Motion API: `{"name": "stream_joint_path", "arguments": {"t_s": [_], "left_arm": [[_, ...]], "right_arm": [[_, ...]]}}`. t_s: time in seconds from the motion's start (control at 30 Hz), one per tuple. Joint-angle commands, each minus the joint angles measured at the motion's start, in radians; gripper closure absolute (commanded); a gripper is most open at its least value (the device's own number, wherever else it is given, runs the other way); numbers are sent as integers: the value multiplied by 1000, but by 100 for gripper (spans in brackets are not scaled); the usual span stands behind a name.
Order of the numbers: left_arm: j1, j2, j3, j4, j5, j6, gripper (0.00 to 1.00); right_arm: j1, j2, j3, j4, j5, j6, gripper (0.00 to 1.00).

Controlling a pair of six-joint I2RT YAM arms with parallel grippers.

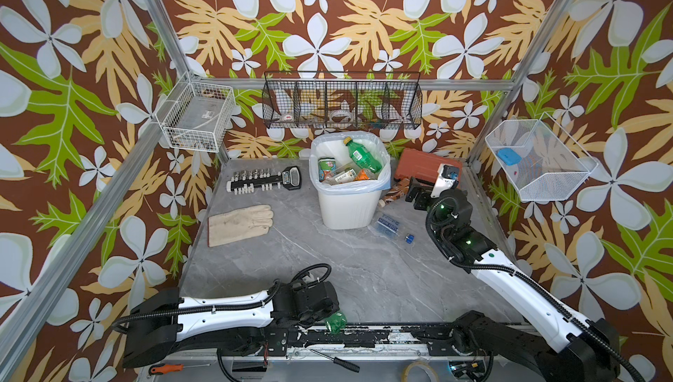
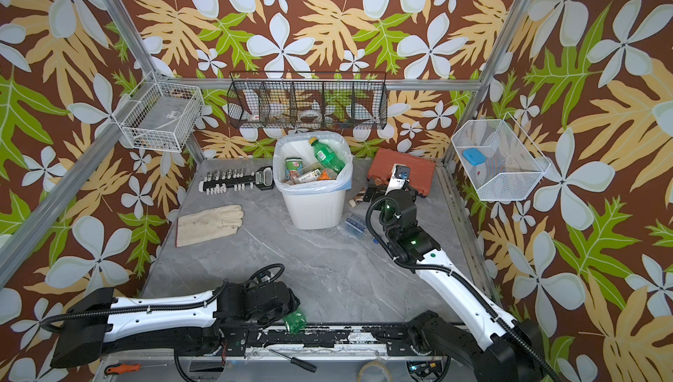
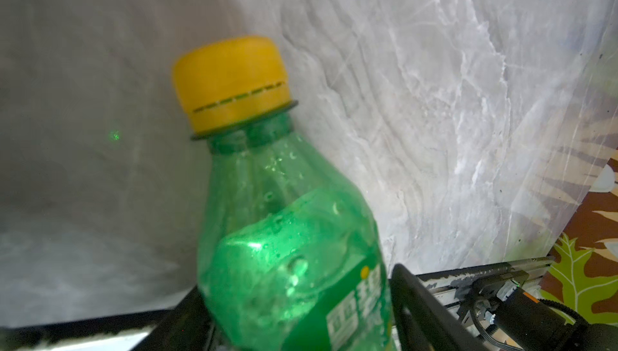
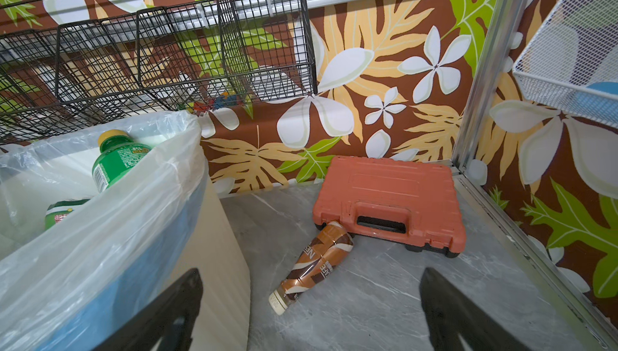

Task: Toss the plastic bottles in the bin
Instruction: 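Lift the second green bottle and carry it over the bin with the left gripper, then open the left gripper to drop the green bottle into the bin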

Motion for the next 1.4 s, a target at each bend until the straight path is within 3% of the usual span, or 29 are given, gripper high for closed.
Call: {"name": "stream_joint_path", "arguments": {"t_s": [0.0,0.13,0.37,0.47,0.67,0.73,0.87,1.1,1.37], "left_arm": [[15,16,-1,48,20,44,29],[32,9,6,39,6,64,38],[96,-68,47,-21,-78,126,42],[183,-110,116,-70,-139,240,42],[467,-112,310,-43,-164,632,42],[522,-75,400,-63,-188,752,41],[558,-19,597,-144,-273,957,40],[626,32,821,-174,-242,1178,40],[657,304,1143,-146,-204,1333,39]], "right_arm": [[-3,-1,3,5,1,-5,1],[-4,10,5,8,-2,-5,0],[-5,22,12,12,-5,-2,0],[-5,21,16,12,-2,-5,0],[-6,15,17,11,14,-4,0],[-7,14,20,1,21,-5,0],[-7,4,22,-23,39,-2,0],[-7,1,9,-32,54,18,0],[-7,-15,19,-68,62,16,1]]}}
